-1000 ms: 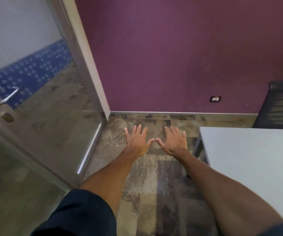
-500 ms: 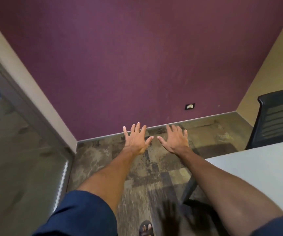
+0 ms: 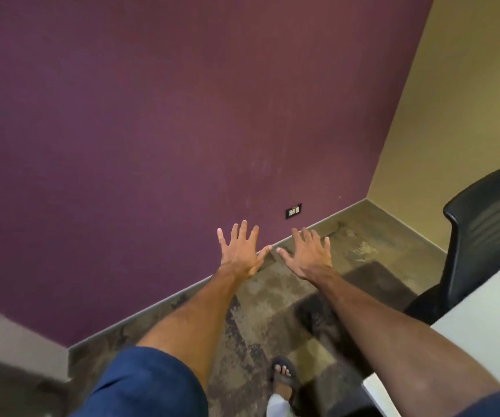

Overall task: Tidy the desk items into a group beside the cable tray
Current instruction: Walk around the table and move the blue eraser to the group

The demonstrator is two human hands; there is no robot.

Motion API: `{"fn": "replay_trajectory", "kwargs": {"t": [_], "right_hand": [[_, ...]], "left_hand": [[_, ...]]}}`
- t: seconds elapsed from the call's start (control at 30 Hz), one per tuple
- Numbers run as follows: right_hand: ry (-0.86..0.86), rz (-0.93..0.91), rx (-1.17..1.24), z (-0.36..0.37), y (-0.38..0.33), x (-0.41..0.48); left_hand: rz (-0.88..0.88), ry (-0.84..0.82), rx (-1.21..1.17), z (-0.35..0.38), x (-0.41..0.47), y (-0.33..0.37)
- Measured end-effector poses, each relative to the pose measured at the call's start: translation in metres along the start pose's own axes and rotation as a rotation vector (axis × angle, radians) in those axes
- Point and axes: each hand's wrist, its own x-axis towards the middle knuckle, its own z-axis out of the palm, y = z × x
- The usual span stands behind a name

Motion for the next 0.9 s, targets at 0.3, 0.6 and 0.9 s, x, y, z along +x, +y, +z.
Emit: {"fn": "replay_trajectory", "kwargs": {"t": [0.3, 0.6, 0.9], "right_hand": [[0.065, 0.219, 0.029, -0.035, 0.084, 0.163], [0.105, 0.452, 0.045, -0.074, 0.177, 0.262], [0.206, 0.666, 0.023, -0.113, 0.272, 0.343]], "left_hand": [[0.219, -0.059, 0.01, -0.009, 0.205, 0.062], [0.453, -0.068, 0.047, -0.029, 0.356, 0.166], [0.72, -0.061, 0.082, -0.045, 0.493, 0.284]]}}
